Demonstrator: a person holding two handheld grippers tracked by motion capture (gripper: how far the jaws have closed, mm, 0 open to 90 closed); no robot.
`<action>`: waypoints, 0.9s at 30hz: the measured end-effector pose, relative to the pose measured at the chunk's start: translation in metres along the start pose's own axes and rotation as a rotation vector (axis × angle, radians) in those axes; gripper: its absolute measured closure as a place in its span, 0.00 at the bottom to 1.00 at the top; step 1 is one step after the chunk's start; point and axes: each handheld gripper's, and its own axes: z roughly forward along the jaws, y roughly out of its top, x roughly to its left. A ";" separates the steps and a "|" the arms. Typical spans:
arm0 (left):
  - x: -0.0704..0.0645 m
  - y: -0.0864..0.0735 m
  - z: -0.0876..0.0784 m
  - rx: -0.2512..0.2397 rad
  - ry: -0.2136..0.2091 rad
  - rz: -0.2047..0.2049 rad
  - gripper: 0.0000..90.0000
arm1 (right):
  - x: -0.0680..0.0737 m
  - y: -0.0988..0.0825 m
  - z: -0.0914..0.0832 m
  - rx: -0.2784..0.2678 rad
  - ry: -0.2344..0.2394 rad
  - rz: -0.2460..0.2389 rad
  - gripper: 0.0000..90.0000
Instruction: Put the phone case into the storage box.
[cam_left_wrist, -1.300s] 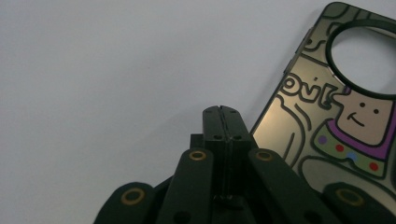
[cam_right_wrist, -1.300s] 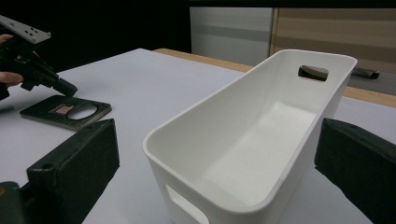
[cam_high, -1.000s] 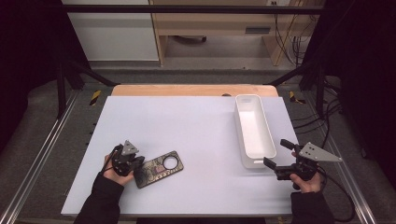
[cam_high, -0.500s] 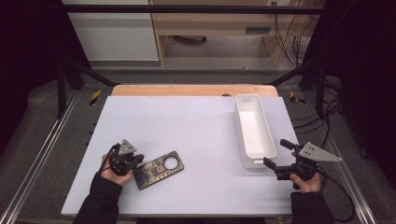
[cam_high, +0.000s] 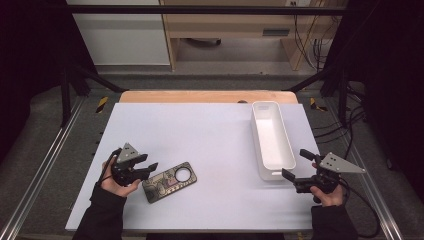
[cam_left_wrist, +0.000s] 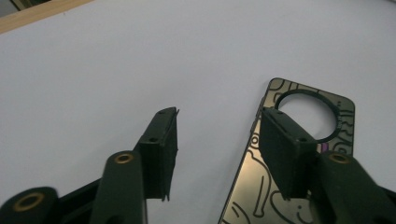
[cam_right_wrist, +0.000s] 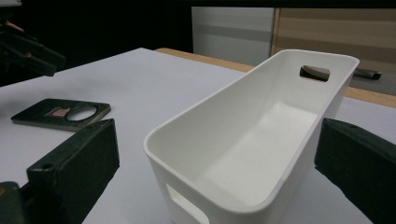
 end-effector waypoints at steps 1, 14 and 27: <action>-0.001 0.002 -0.001 -0.004 -0.003 0.000 0.46 | 0.000 0.000 0.000 0.000 -0.001 0.001 0.00; -0.009 0.019 -0.009 -0.048 -0.083 0.004 0.09 | 0.000 0.000 0.000 0.000 0.003 -0.006 0.00; -0.018 0.030 -0.008 -0.014 -0.148 0.069 0.01 | 0.001 0.001 0.000 -0.003 0.008 -0.005 0.00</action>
